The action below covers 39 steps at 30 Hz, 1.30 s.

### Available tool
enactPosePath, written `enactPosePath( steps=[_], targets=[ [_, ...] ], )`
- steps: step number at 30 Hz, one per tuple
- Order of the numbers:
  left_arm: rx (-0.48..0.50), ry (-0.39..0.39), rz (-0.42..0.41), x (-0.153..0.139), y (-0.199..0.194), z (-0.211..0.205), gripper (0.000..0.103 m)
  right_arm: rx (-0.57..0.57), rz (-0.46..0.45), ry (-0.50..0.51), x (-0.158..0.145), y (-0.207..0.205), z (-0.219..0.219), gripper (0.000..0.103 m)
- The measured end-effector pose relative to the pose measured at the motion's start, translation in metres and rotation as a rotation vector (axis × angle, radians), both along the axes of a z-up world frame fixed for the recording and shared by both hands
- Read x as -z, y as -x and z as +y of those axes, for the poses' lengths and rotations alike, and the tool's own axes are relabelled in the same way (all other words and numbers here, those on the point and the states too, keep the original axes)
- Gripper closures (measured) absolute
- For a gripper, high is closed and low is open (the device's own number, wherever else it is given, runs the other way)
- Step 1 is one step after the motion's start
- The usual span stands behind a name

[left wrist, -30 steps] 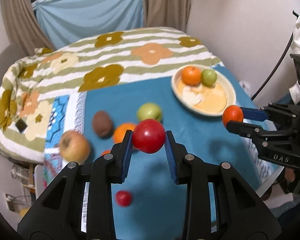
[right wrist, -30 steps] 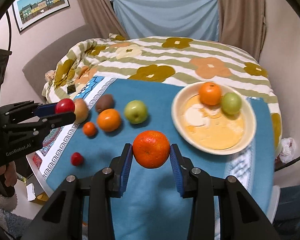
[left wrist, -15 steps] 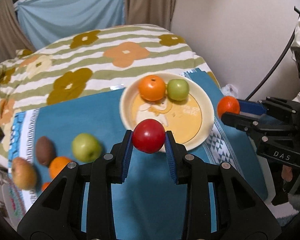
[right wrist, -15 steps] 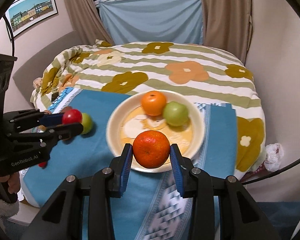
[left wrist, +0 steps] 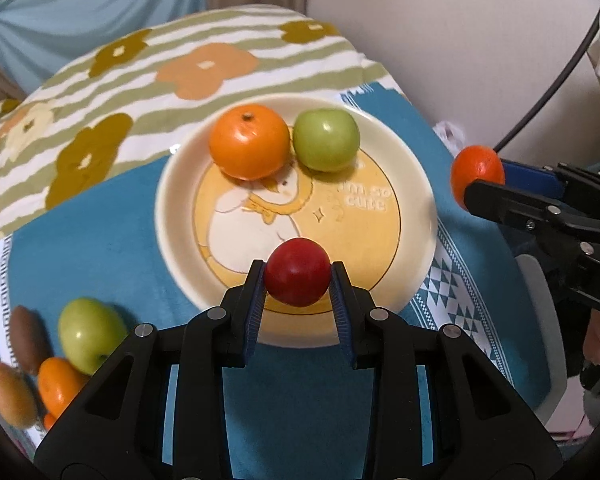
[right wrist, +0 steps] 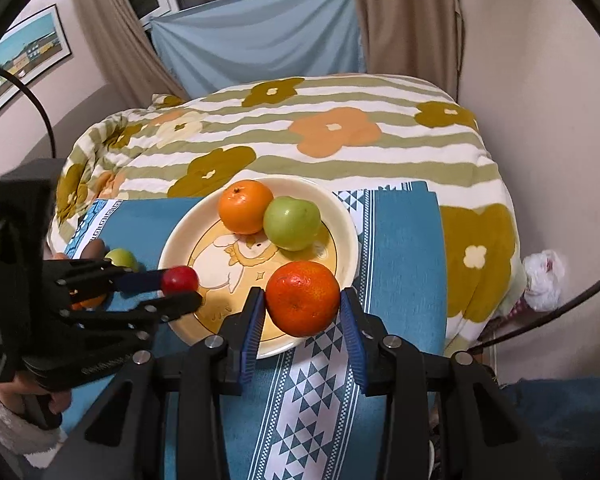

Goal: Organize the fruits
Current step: 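Carry the tomato and tangerine into the cream bowl and release both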

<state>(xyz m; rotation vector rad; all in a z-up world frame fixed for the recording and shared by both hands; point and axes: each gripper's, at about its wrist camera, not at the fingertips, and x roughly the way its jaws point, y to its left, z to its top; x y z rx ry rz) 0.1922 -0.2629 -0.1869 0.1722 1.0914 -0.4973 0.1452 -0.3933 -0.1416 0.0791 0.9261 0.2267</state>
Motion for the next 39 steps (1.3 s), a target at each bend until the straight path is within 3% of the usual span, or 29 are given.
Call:
enactPosePath(
  steps=[9, 10, 13, 14, 25, 39],
  targets=[
    [0.079, -0.018, 0.004, 0.002, -0.006, -0.016, 0.066, 0.049, 0.012, -0.011, 0.003, -0.003, -0.004, 0.068],
    [0.083, -0.029, 0.002, 0.001, -0.007, -0.016, 0.059, 0.052, 0.012, -0.012, 0.003, -0.003, -0.005, 0.068],
    [0.075, -0.056, -0.037, -0.005, -0.005, -0.012, 0.002, 0.06, 0.014, -0.015, 0.003, -0.005, -0.008, 0.068],
    [0.072, -0.049, -0.053, -0.009, -0.004, -0.009, 0.0, 0.061, 0.014, -0.016, 0.003, -0.006, -0.008, 0.068],
    [-0.014, -0.046, -0.066, -0.029, -0.001, 0.033, 0.0, 0.003, 0.016, -0.01, 0.002, -0.016, 0.005, 0.068],
    [-0.167, -0.059, -0.068, -0.035, 0.023, 0.089, 0.0, -0.139, 0.1, -0.008, 0.032, -0.027, 0.041, 0.068]
  ],
)
